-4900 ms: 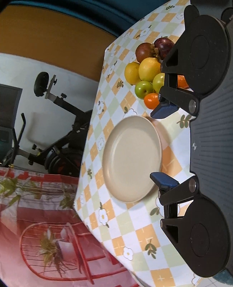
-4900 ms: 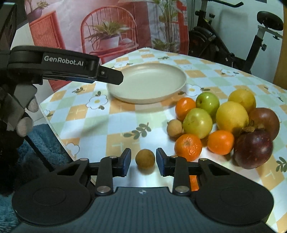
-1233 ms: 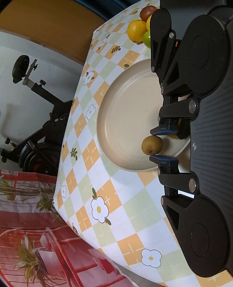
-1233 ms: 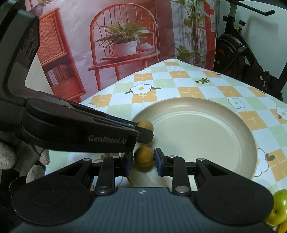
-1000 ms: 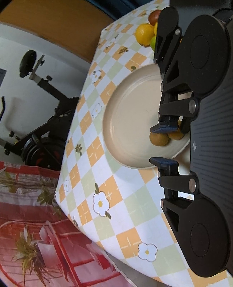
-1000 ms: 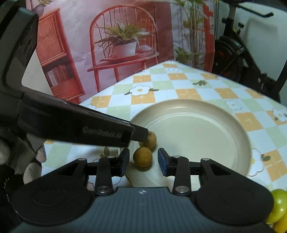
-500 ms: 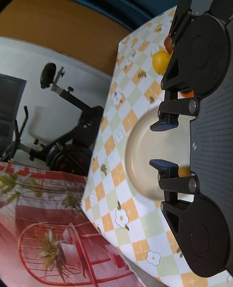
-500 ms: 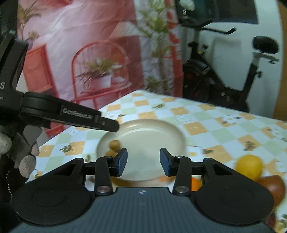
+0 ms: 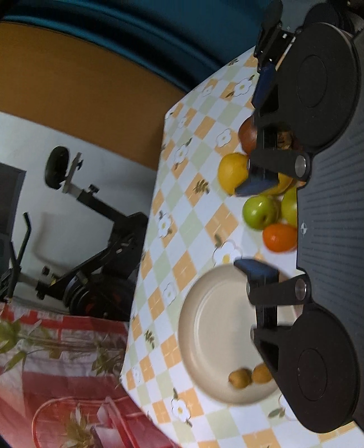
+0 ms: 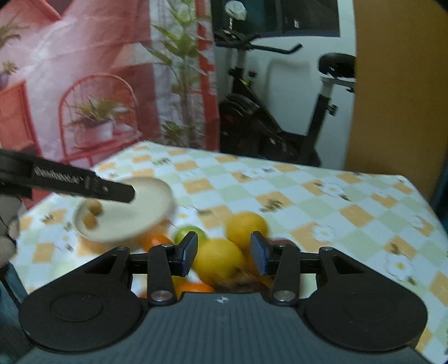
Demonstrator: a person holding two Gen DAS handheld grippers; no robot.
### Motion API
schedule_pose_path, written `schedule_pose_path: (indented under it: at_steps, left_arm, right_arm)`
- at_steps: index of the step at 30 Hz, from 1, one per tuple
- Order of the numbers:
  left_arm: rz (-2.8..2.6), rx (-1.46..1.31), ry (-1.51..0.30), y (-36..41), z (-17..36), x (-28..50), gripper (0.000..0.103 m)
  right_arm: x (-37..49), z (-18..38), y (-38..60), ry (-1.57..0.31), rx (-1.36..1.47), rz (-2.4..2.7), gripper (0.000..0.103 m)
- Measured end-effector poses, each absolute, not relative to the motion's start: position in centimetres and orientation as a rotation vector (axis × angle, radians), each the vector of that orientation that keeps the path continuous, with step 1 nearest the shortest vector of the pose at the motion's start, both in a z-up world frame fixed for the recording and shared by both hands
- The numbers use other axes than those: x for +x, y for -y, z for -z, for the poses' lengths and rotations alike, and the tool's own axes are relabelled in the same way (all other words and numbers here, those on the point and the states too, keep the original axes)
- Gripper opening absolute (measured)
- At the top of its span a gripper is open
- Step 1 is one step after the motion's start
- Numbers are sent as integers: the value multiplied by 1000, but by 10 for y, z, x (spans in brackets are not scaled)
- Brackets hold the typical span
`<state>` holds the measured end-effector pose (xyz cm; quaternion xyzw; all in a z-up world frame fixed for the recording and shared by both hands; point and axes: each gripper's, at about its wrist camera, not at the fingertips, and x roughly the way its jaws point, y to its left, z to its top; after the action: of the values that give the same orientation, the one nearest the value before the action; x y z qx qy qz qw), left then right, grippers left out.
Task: Organize fruits
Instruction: 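Move both grippers back to the purple mangosteen in the fruit pile, then close the left gripper on the purple mangosteen while the right gripper clamps it too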
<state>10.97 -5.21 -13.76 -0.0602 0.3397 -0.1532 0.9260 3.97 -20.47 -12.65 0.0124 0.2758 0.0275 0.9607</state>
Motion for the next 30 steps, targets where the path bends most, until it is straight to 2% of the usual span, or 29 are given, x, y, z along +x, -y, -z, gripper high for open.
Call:
schedule_pose_path:
  at_steps: [6,13,30]
  left_arm:
    - [357,-117,-726,66,147,109,63]
    - [395,-106,-752,75,153,105,63]
    - [654,-64,-887,130,184,96,63]
  right_arm:
    - [35,144,210,-614,-21,-32,57]
    - [40,160,212,-660,-3,-56,58]
    - [1,166,236,-618,134,-78,59]
